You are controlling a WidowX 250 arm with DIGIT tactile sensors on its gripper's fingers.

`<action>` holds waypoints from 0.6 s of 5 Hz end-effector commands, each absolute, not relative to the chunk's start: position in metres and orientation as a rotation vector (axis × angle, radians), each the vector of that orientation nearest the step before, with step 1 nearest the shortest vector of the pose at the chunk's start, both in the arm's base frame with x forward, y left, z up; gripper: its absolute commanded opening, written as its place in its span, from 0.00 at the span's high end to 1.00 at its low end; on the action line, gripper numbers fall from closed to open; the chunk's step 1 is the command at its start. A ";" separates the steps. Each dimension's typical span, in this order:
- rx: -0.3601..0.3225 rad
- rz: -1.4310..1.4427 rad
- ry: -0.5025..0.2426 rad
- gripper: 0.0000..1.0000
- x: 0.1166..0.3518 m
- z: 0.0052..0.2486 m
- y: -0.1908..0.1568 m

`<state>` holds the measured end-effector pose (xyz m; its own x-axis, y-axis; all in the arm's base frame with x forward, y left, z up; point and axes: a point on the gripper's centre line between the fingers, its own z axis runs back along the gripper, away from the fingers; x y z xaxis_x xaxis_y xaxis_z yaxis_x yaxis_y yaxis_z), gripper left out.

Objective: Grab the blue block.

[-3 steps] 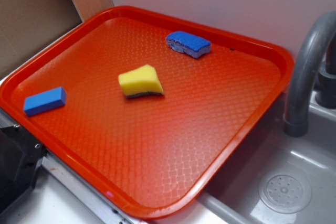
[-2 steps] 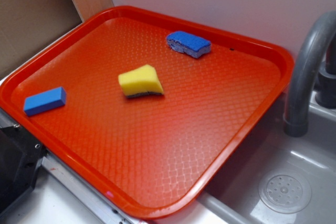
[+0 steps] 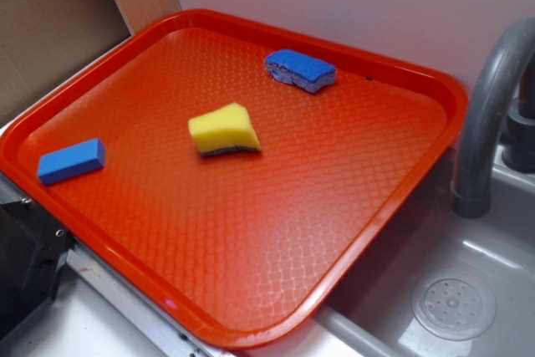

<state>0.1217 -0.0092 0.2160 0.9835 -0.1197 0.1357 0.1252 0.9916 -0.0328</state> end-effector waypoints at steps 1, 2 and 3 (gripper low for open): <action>0.003 -0.266 -0.170 0.00 0.136 0.180 0.018; -0.010 -0.349 -0.167 0.00 0.139 0.155 0.026; -0.062 -0.386 -0.142 0.00 0.142 0.132 0.035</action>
